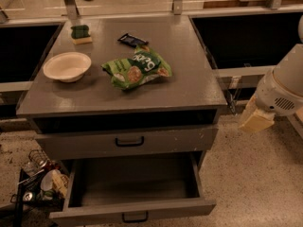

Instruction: Close middle drawer

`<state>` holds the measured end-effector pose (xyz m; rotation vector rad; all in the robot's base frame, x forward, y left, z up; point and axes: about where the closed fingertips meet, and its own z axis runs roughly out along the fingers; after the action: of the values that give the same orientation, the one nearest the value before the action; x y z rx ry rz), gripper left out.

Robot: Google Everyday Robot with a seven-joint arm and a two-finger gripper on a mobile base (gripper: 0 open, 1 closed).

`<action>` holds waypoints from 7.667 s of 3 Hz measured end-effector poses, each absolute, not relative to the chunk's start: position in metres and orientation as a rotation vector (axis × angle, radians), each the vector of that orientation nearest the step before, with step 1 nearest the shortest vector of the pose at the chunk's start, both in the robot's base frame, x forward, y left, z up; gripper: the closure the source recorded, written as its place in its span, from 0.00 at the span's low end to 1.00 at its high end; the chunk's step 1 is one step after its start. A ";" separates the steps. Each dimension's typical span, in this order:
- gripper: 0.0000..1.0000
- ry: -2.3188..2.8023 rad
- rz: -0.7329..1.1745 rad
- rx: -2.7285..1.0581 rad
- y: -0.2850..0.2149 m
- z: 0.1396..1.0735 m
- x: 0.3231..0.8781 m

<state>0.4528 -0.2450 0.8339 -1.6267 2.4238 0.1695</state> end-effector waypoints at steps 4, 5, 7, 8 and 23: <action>1.00 2.350 0.464 -1.610 -0.211 0.754 0.353; 1.00 2.316 0.508 -1.687 -0.199 0.749 0.316; 1.00 2.286 0.562 -1.783 -0.195 0.743 0.275; 1.00 2.303 0.646 -1.758 -0.193 0.720 0.278; 1.00 2.377 1.085 -1.282 -0.197 0.424 0.366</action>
Offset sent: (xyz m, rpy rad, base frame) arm -0.0669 0.0219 -0.0539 0.1844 -0.0604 -0.0141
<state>0.3658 -0.1972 0.4242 -1.2818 2.3770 1.0848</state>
